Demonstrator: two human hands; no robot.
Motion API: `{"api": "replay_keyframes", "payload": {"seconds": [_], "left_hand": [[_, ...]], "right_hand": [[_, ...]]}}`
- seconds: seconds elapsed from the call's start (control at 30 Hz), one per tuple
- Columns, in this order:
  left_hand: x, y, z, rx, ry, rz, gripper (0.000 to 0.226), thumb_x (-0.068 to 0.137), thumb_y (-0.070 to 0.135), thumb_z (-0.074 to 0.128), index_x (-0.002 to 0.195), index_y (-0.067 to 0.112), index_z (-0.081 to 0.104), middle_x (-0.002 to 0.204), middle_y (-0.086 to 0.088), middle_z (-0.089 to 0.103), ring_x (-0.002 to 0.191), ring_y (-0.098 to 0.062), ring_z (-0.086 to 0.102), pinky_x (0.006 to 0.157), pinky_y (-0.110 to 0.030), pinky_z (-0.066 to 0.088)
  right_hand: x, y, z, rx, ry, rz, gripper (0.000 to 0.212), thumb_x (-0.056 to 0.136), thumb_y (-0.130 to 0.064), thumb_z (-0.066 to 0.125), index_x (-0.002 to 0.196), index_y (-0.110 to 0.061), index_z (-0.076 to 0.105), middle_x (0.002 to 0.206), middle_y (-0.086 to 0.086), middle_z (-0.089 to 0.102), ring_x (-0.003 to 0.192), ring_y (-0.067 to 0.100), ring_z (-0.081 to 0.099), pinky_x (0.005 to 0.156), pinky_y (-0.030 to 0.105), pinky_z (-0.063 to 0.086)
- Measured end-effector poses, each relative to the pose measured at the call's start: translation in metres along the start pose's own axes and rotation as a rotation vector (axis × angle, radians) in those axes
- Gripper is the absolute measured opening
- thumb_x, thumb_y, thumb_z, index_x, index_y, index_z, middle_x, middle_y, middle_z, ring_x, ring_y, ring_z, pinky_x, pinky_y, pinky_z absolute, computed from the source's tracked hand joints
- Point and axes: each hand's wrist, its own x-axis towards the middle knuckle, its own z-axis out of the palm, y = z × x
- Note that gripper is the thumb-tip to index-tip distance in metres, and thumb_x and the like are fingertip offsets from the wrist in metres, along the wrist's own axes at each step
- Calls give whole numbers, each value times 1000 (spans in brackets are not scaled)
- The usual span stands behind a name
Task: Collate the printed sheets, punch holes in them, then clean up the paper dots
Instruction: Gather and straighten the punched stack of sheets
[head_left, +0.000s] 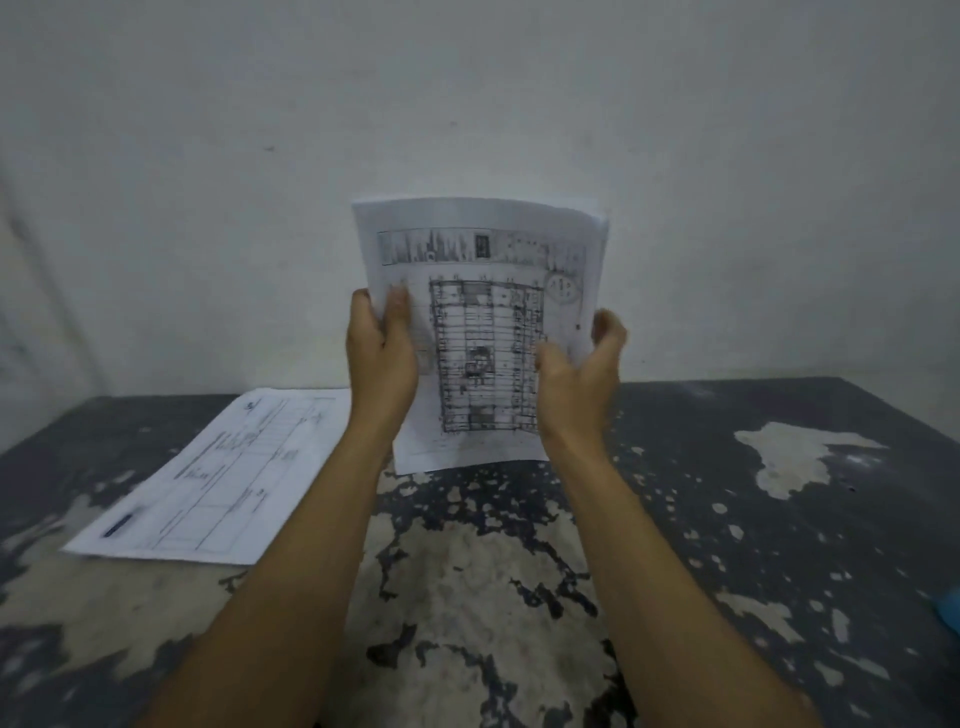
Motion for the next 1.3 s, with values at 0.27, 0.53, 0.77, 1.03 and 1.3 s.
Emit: {"api": "replay_keyframes", "payload": {"seconds": [0.27, 0.53, 0.77, 1.03, 1.3], "left_hand": [[3, 0, -3, 5, -39, -41, 24, 101, 50, 45, 105, 29, 56, 97, 20, 70, 88, 3, 67, 67, -12, 52], [7, -6, -6, 9, -51, -43, 25, 100, 52, 45, 108, 31, 56, 100, 20, 70, 90, 3, 68, 69, -13, 53], [2, -13, -9, 82, -92, 17, 29, 103, 47, 42, 109, 21, 53, 98, 13, 67, 86, 6, 65, 67, -12, 51], [26, 31, -39, 461, -17, 248, 32, 106, 43, 34, 96, 14, 42, 73, 0, 57, 59, -15, 53, 49, -34, 42], [78, 21, -121, 884, -244, -3, 36, 105, 42, 40, 102, 8, 50, 93, -7, 55, 78, -22, 52, 61, -32, 34]], "right_hand": [[4, -6, -2, -31, 65, -5, 73, 85, -16, 59, 149, -24, 25, 145, -5, 39, 121, 12, 51, 91, 16, 50], [19, -7, -10, -62, -193, 50, 57, 85, -12, 61, 136, -22, 39, 116, -11, 58, 97, 3, 60, 59, 5, 47], [22, 10, -27, -175, -284, 7, 16, 98, -24, 59, 114, -27, 58, 105, -12, 64, 93, -7, 61, 69, 9, 49], [13, -36, -17, -234, -370, -232, 17, 100, -24, 56, 112, -13, 61, 100, -12, 67, 89, -4, 64, 67, 10, 51], [-39, -35, 56, -240, -460, 53, 19, 98, -21, 60, 103, -7, 71, 86, -1, 69, 68, 3, 60, 49, 10, 43]]}}
